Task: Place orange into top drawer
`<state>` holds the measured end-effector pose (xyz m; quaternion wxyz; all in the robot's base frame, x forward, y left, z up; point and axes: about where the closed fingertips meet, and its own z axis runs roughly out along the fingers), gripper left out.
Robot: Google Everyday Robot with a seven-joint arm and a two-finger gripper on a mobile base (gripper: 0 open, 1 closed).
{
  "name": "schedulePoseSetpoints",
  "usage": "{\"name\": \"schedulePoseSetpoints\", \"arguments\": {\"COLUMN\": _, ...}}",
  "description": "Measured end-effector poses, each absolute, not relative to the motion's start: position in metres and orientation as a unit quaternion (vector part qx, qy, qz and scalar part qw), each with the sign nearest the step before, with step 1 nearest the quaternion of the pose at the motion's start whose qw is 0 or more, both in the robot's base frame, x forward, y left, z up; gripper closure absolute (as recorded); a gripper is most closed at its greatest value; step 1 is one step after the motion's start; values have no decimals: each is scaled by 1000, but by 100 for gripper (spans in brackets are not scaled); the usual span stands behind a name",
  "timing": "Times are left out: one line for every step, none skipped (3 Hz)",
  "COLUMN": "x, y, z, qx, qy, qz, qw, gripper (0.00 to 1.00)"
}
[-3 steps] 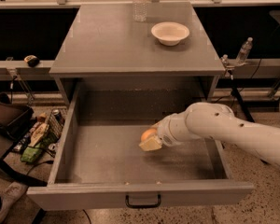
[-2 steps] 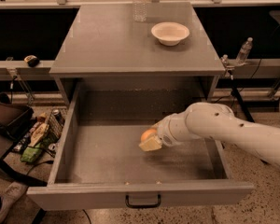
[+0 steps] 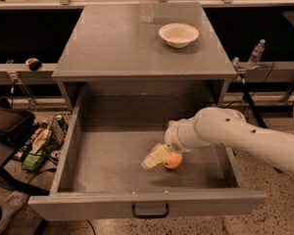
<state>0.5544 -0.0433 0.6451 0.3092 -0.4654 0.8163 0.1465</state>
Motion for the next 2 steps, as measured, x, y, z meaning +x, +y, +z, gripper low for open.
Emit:
{"name": "schedulePoseSetpoints", "arguments": {"x": 554, "y": -43, "z": 645, "qx": -465, "qy": 816, "qz": 146, "qw": 309, "gripper": 0}}
{"name": "schedulePoseSetpoints", "arguments": {"x": 552, "y": -43, "z": 649, "qx": -468, "qy": 807, "qz": 165, "qw": 319, "gripper": 0}}
